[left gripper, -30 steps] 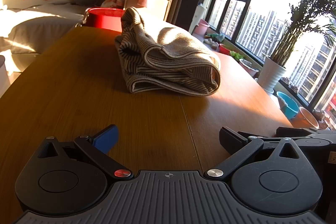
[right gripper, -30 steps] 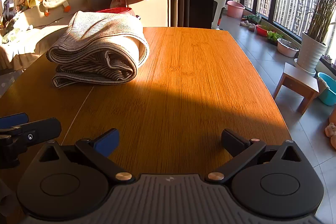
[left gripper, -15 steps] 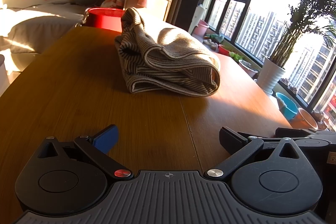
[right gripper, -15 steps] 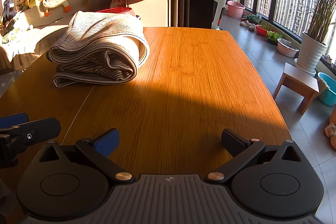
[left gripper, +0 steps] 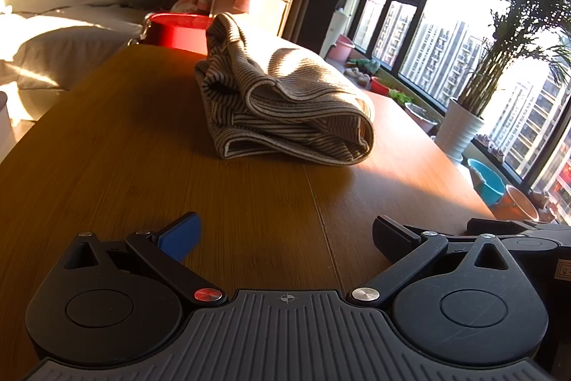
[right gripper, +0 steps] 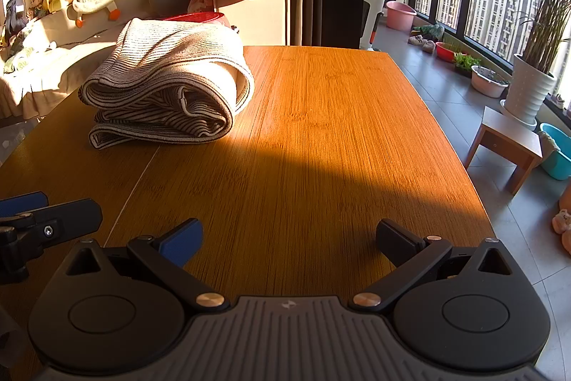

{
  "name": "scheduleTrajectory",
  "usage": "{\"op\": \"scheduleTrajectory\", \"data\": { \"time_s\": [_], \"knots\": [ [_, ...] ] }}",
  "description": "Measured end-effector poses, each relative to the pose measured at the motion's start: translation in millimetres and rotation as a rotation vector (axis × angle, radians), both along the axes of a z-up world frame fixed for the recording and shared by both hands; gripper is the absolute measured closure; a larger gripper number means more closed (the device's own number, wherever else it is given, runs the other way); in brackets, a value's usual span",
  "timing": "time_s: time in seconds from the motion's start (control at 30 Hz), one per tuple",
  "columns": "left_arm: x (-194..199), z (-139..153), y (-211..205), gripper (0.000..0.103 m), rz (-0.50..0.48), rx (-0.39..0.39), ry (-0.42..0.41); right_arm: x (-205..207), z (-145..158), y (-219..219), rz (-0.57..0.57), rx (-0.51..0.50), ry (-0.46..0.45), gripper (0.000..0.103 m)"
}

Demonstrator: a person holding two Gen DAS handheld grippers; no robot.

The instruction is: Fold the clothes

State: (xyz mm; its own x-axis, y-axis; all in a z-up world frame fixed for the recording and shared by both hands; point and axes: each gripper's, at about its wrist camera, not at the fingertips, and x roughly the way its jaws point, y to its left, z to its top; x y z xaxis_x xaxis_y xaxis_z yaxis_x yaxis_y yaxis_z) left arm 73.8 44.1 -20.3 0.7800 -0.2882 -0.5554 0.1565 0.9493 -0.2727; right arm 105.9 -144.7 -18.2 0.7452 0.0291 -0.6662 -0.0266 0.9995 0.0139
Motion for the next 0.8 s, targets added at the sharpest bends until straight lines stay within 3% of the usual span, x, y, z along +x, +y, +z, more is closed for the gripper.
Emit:
{"op": "scheduleTrajectory", "data": {
  "time_s": [0.8],
  "knots": [
    [-0.2,-0.4,1.1,0.000,0.005,-0.007,-0.001,-0.1,0.1,-0.1,0.000,0.000,0.000,0.000]
  ]
}}
